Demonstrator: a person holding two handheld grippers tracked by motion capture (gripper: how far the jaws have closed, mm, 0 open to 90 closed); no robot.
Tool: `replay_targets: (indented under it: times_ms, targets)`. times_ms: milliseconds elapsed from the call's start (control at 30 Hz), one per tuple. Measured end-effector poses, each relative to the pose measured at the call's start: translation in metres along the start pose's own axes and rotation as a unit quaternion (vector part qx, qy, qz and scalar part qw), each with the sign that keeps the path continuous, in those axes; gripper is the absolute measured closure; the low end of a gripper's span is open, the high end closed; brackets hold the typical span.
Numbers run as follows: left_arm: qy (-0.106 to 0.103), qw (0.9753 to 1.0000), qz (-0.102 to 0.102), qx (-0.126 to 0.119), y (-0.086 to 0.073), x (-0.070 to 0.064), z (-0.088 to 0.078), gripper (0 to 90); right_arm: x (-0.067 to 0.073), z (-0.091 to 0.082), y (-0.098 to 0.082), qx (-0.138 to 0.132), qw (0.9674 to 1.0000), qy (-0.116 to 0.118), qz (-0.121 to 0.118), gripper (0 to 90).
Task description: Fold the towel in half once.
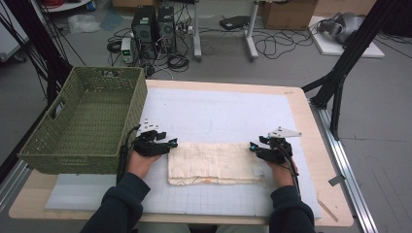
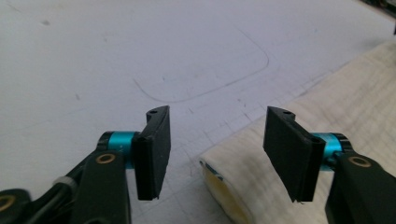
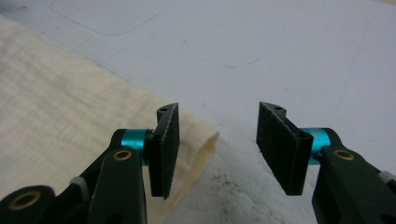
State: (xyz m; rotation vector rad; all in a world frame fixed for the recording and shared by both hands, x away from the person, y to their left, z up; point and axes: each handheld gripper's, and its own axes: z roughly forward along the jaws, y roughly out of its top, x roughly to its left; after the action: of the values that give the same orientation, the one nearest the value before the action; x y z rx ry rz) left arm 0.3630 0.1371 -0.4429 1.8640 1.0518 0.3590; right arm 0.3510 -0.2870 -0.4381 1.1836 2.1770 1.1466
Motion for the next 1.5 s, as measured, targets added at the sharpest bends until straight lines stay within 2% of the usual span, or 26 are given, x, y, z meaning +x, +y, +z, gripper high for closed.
replay_targets:
  times_ms: [133, 200, 233, 267, 333, 367, 400, 433, 467, 533, 633, 700, 733, 833, 900, 933, 967, 1133, 1200, 1267, 1367, 1467, 1500]
  targets:
    - [0.000, 0.9994, -0.005, 0.035, -0.005, 0.002, 0.010, 46.3, 0.004, 0.016, 0.002, 0.035, 0.9992, 0.016, -0.012, 54.5]
    - [-0.002, 0.9994, 0.000, 0.036, -0.005, 0.001, 0.010, 48.9, 0.005, 0.020, 0.000, 0.049, 0.9985, 0.020, -0.009, 57.0]
    - [0.000, 0.9993, 0.004, 0.038, -0.005, 0.000, 0.009, 50.8, 0.004, 0.020, 0.000, 0.046, 0.9986, 0.024, 0.001, 58.6]
    - [0.003, 0.9991, 0.012, 0.041, -0.005, -0.001, 0.009, 54.0, 0.003, 0.020, -0.001, 0.047, 0.9986, 0.025, 0.003, 60.5]
    - [0.009, 0.9983, 0.030, 0.049, -0.006, -0.002, 0.007, 67.1, 0.002, 0.018, -0.001, 0.048, 0.9983, 0.032, 0.009, 68.9]
    - [0.005, 0.9982, 0.030, 0.051, -0.006, -0.001, 0.005, 72.5, 0.002, 0.018, -0.002, 0.047, 0.9982, 0.036, 0.011, 71.4]
    - [-0.001, 0.9986, 0.020, 0.049, -0.007, -0.001, 0.005, 83.6, 0.002, 0.017, -0.002, 0.048, 0.9978, 0.041, 0.017, 81.5]
    - [0.001, 0.9987, 0.019, 0.048, -0.007, -0.002, 0.005, 84.6, 0.001, 0.016, -0.003, 0.049, 0.9969, 0.058, 0.021, 84.0]
    - [0.003, 0.9983, 0.029, 0.051, -0.007, -0.002, 0.004, 85.5, 0.001, 0.016, -0.003, 0.050, 0.9968, 0.058, 0.022, 84.9]
    - [0.013, 0.9987, 0.031, 0.038, -0.005, -0.003, 0.004, 86.2, 0.003, 0.015, -0.002, 0.050, 0.9972, 0.054, 0.013, 85.6]
    - [0.020, 0.9997, 0.015, 0.005, -0.001, 0.002, 0.001, 86.4, 0.007, 0.015, 0.000, 0.041, 0.9984, 0.039, -0.007, 86.0]
    - [0.025, 0.9996, 0.016, 0.000, 0.004, 0.006, 0.000, 86.4, 0.008, 0.013, 0.003, 0.028, 0.9991, 0.030, -0.014, 86.1]
    - [0.028, 0.9995, 0.015, -0.006, 0.006, 0.007, -0.001, 86.3, 0.008, 0.013, 0.005, 0.023, 0.9993, 0.025, -0.014, 86.1]
    - [0.039, 0.9992, 0.009, -0.002, 0.015, 0.008, 0.003, 86.2, 0.007, 0.015, 0.010, 0.008, 0.9998, 0.008, -0.016, 86.1]
    - [0.043, 0.9989, -0.003, -0.020, 0.017, 0.011, 0.004, 86.2, 0.007, 0.017, 0.013, 0.005, 0.9999, -0.002, -0.011, 86.0]
    - [0.042, 0.9990, -0.009, -0.015, 0.017, 0.013, 0.006, 86.2, 0.006, 0.018, 0.015, 0.003, 0.9999, -0.008, -0.012, 86.0]
    - [0.046, 0.9989, -0.005, -0.010, 0.017, 0.014, 0.008, 86.1, 0.006, 0.020, 0.016, 0.003, 0.9999, -0.009, -0.012, 86.0]
    - [0.060, 0.9980, -0.009, -0.016, 0.024, 0.018, 0.013, 86.1, 0.005, 0.030, 0.024, 0.009, 0.9994, -0.026, -0.021, 85.8]
    - [0.064, 0.9978, -0.008, -0.016, 0.027, 0.020, 0.015, 86.0, 0.003, 0.035, 0.026, 0.008, 0.9994, -0.030, -0.017, 85.7]
    - [0.062, 0.9980, -0.008, -0.006, 0.029, 0.023, 0.017, 85.7, 0.002, 0.038, 0.029, 0.005, 0.9993, -0.035, -0.014, 85.7]
    - [0.063, 0.9980, -0.001, -0.008, 0.029, 0.024, 0.021, 85.5, 0.003, 0.045, 0.030, 0.015, 0.9987, -0.047, -0.011, 85.7]
    - [0.058, 0.9983, -0.007, -0.003, 0.027, 0.025, 0.023, 84.0, 0.004, 0.050, 0.029, 0.023, 0.9982, -0.055, -0.011, 84.8]
    - [0.057, 0.9983, -0.011, -0.002, 0.027, 0.025, 0.023, 80.4, 0.005, 0.051, 0.028, 0.026, 0.9980, -0.057, -0.012, 82.8]
